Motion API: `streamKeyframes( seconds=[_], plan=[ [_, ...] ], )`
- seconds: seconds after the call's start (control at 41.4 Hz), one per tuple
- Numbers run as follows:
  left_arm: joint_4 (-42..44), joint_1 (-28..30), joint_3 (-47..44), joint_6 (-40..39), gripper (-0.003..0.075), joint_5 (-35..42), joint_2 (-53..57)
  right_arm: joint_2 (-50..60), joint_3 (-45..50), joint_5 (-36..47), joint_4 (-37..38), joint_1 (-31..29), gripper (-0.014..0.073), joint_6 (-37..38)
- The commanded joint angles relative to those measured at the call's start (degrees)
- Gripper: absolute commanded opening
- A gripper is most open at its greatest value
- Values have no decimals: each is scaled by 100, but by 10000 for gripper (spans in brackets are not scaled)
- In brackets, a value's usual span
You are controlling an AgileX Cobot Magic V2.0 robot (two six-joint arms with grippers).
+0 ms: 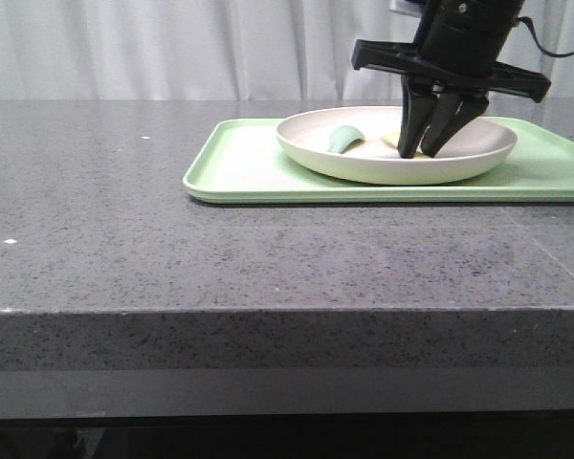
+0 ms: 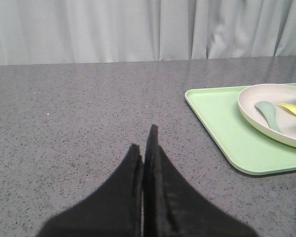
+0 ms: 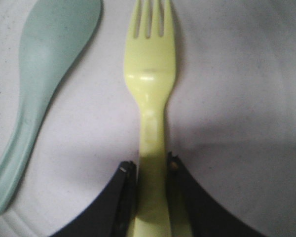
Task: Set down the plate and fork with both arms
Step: 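Lift the yellow fork out of the plate with the right gripper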
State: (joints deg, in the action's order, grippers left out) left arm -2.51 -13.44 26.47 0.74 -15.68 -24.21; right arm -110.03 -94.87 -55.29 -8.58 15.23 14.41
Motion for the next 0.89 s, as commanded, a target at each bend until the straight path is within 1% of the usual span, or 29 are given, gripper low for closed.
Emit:
streamKeyframes(
  seconds=[0.0,0.242,0.459,0.725,0.87],
  plan=[
    [-6,-6,157,-5,-18,462,-32,380,-326,66,-43,-16,1,-24],
    [-6,-6,157,-5,-18,462,-32,400,-684,-105,-43,-16,1,-24],
    [-6,-6,157,-5,-18,462,-32,400,-822,-216,-38,-89,1,-24],
    [-6,-6,157,-5,-18,462,-32,407,-1084,-603,-32,-569,1,-40],
    [-6,-6,157,-5,-18,462,-32,409,-1134,-730,-17,-861,1,-253]
  ],
)
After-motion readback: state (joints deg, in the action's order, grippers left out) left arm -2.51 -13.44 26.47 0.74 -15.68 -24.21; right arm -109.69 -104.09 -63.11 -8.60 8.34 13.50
